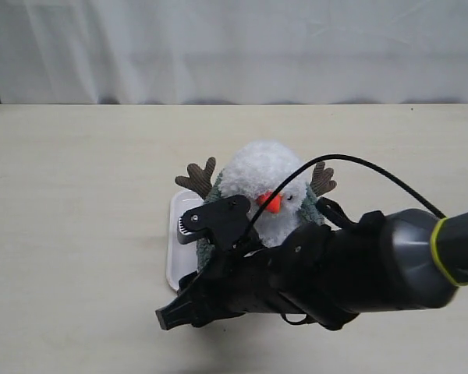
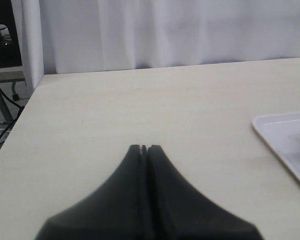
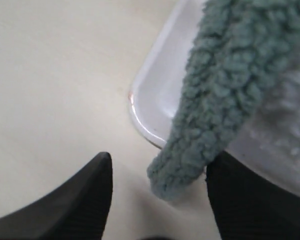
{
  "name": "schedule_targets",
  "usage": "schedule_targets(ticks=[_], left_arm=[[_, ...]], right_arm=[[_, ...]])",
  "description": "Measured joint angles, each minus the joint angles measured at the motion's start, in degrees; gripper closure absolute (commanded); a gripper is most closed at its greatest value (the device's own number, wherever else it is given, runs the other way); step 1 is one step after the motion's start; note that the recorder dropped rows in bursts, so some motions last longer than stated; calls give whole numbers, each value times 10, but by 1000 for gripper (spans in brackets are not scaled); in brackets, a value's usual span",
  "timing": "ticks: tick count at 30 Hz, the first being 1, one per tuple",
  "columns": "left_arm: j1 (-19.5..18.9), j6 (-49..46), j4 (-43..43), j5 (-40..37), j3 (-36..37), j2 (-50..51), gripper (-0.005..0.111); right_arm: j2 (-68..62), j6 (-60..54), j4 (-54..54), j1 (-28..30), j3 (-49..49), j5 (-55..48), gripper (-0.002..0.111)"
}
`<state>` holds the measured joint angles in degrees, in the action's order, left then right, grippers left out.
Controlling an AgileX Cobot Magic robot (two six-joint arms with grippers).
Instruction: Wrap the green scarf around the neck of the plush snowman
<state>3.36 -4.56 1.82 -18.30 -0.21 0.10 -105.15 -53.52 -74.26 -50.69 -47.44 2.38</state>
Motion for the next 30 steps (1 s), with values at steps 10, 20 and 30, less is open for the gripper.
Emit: schedule_targets(ticks=[10, 20, 30], left_arm=[[0, 0, 0, 0, 0, 0, 107], [0, 0, 0, 0, 0, 0, 107], [0, 0, 0, 0, 0, 0, 107]], right_arm=[[-40, 0, 0, 0, -23, 1, 78], [-9, -86, 0, 0, -24, -29, 104], [104, 143, 443, 4, -24, -190, 104]])
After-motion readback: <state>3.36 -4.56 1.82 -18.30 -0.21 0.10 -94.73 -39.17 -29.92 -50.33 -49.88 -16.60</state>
